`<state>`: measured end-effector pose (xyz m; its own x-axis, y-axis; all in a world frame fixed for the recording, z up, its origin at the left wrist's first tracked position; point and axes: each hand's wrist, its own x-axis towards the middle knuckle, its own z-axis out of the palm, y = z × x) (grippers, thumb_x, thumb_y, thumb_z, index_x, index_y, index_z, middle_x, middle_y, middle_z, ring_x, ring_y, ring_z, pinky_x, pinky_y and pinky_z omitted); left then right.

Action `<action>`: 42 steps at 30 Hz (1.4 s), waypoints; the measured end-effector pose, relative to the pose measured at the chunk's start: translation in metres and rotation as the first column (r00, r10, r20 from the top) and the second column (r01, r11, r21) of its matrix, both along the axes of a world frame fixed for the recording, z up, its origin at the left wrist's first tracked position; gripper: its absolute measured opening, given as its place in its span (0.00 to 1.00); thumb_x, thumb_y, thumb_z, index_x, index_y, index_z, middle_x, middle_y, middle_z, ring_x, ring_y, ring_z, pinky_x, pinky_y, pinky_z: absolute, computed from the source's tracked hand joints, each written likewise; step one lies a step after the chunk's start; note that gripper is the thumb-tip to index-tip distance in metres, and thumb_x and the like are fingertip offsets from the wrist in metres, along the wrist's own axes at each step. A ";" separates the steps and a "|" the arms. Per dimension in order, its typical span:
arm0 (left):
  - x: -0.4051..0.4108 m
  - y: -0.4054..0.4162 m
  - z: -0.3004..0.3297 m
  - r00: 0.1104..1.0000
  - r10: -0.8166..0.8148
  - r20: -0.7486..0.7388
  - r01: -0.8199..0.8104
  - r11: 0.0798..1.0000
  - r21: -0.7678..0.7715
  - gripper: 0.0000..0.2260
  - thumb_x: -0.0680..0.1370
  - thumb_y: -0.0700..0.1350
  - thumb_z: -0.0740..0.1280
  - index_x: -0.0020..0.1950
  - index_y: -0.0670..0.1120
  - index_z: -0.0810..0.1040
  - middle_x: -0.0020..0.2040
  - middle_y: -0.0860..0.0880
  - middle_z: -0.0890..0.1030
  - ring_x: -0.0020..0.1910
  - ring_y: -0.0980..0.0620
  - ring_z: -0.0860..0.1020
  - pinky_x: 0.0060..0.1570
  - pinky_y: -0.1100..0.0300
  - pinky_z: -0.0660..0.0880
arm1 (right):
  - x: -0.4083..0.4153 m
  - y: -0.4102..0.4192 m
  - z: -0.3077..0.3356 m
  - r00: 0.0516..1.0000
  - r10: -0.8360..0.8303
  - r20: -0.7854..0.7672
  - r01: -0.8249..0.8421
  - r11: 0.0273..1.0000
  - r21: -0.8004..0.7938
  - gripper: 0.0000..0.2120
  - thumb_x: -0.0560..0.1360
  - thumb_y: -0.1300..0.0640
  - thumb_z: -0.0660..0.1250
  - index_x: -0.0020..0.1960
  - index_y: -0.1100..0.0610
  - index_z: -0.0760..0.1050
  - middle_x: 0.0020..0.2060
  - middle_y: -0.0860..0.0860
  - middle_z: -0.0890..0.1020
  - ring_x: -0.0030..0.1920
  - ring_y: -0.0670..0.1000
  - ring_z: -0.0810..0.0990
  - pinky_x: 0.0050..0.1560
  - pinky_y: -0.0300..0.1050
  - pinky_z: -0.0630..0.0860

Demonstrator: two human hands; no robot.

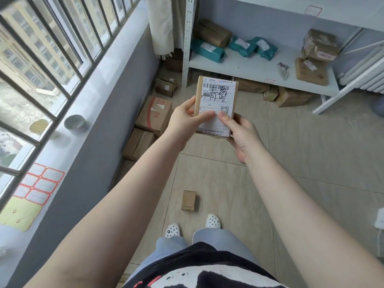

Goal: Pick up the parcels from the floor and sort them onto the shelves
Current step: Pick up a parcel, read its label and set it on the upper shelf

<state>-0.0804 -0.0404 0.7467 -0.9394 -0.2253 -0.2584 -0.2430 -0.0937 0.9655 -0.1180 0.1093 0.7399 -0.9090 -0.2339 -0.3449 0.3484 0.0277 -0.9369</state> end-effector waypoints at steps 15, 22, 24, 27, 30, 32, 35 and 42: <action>-0.093 0.148 -0.020 0.995 -0.058 0.087 0.048 0.993 0.111 0.24 0.74 0.40 0.75 0.69 0.48 0.77 0.55 0.49 0.86 0.53 0.50 0.85 0.54 0.56 0.81 | -0.074 0.150 -0.016 0.995 -0.077 0.061 0.078 0.997 -0.014 0.11 0.73 0.52 0.72 0.54 0.51 0.80 0.49 0.49 0.86 0.46 0.46 0.85 0.47 0.39 0.79; -0.153 0.235 -0.023 0.993 -0.021 0.120 0.005 0.991 0.135 0.23 0.73 0.39 0.75 0.68 0.47 0.78 0.55 0.49 0.87 0.54 0.50 0.85 0.54 0.55 0.81 | -0.141 0.237 -0.015 0.995 -0.043 0.087 0.043 0.999 0.007 0.12 0.73 0.53 0.72 0.55 0.52 0.80 0.47 0.48 0.86 0.44 0.44 0.84 0.42 0.33 0.77; -0.169 0.247 -0.021 0.994 -0.004 0.114 -0.011 0.991 0.132 0.23 0.73 0.40 0.75 0.68 0.47 0.78 0.54 0.50 0.87 0.54 0.50 0.85 0.54 0.55 0.81 | -0.159 0.249 -0.012 0.996 -0.022 0.088 0.021 1.000 0.009 0.12 0.73 0.53 0.72 0.56 0.53 0.80 0.47 0.48 0.86 0.44 0.44 0.84 0.41 0.33 0.77; -0.195 0.255 -0.015 0.994 0.015 0.111 -0.028 0.992 0.120 0.23 0.73 0.40 0.75 0.68 0.47 0.78 0.54 0.51 0.87 0.51 0.52 0.85 0.53 0.57 0.81 | -0.187 0.257 -0.008 0.995 -0.006 0.096 0.005 1.000 0.004 0.13 0.73 0.52 0.72 0.56 0.52 0.80 0.48 0.48 0.86 0.43 0.43 0.85 0.43 0.34 0.76; -0.230 0.259 -0.013 0.994 0.010 0.110 -0.024 0.992 0.127 0.24 0.73 0.40 0.75 0.69 0.47 0.77 0.54 0.51 0.87 0.50 0.54 0.85 0.51 0.60 0.81 | -0.222 0.260 -0.007 0.996 -0.019 0.093 0.020 1.000 -0.006 0.11 0.72 0.52 0.72 0.54 0.51 0.80 0.47 0.48 0.86 0.44 0.44 0.85 0.45 0.36 0.77; -0.259 0.259 -0.014 0.994 0.005 0.107 -0.018 0.993 0.120 0.24 0.73 0.40 0.75 0.69 0.47 0.77 0.54 0.51 0.87 0.51 0.53 0.85 0.51 0.60 0.81 | -0.249 0.260 -0.007 0.996 -0.020 0.086 0.021 1.000 -0.013 0.10 0.73 0.53 0.72 0.53 0.51 0.80 0.47 0.47 0.86 0.43 0.43 0.85 0.45 0.36 0.77; -0.308 0.256 -0.019 0.995 0.003 0.100 -0.015 0.993 0.120 0.24 0.73 0.41 0.75 0.69 0.47 0.77 0.54 0.51 0.87 0.52 0.53 0.85 0.52 0.59 0.81 | -0.295 0.258 -0.008 0.997 -0.029 0.073 0.030 0.999 -0.015 0.10 0.73 0.53 0.71 0.54 0.52 0.80 0.46 0.47 0.86 0.41 0.42 0.85 0.43 0.35 0.78; -0.431 0.234 -0.010 0.996 -0.031 0.082 0.021 0.993 0.116 0.26 0.73 0.38 0.75 0.70 0.46 0.76 0.55 0.50 0.86 0.52 0.51 0.85 0.52 0.57 0.82 | -0.412 0.235 0.000 0.995 -0.071 0.064 0.072 0.997 -0.024 0.10 0.74 0.56 0.70 0.55 0.52 0.79 0.46 0.48 0.85 0.43 0.45 0.83 0.43 0.37 0.79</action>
<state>-0.5117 0.1940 0.7363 -0.9187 -0.1657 -0.3586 -0.3258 -0.1954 0.9250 -0.5296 0.3447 0.7403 -0.9004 -0.1789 -0.3966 0.4069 -0.0234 -0.9132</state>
